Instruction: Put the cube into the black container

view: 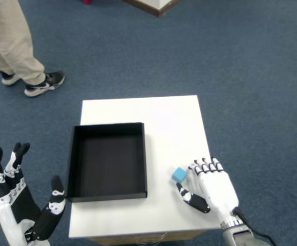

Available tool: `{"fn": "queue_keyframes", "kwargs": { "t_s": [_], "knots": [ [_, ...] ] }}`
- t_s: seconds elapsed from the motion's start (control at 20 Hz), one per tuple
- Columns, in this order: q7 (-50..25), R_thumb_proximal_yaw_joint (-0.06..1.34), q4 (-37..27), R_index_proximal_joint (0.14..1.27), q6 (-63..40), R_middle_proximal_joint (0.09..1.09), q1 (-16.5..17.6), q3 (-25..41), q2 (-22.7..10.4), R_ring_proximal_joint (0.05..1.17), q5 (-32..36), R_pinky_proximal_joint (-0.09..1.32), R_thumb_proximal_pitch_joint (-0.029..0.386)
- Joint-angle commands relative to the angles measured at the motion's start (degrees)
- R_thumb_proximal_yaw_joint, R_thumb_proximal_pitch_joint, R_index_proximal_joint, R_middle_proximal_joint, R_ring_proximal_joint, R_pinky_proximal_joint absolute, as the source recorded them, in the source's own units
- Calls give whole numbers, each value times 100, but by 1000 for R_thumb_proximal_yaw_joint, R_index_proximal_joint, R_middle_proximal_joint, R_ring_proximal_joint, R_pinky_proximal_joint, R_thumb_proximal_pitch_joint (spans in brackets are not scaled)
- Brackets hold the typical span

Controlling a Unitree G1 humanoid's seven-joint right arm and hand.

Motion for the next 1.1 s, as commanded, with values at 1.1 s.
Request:
{"fn": "queue_keyframes", "kwargs": {
  "t_s": [1.1],
  "knots": [
    [-897, 263, -78, 548, -34, 289, -129, 200, 58, 234, -340, 100, 128]
  ]
}}
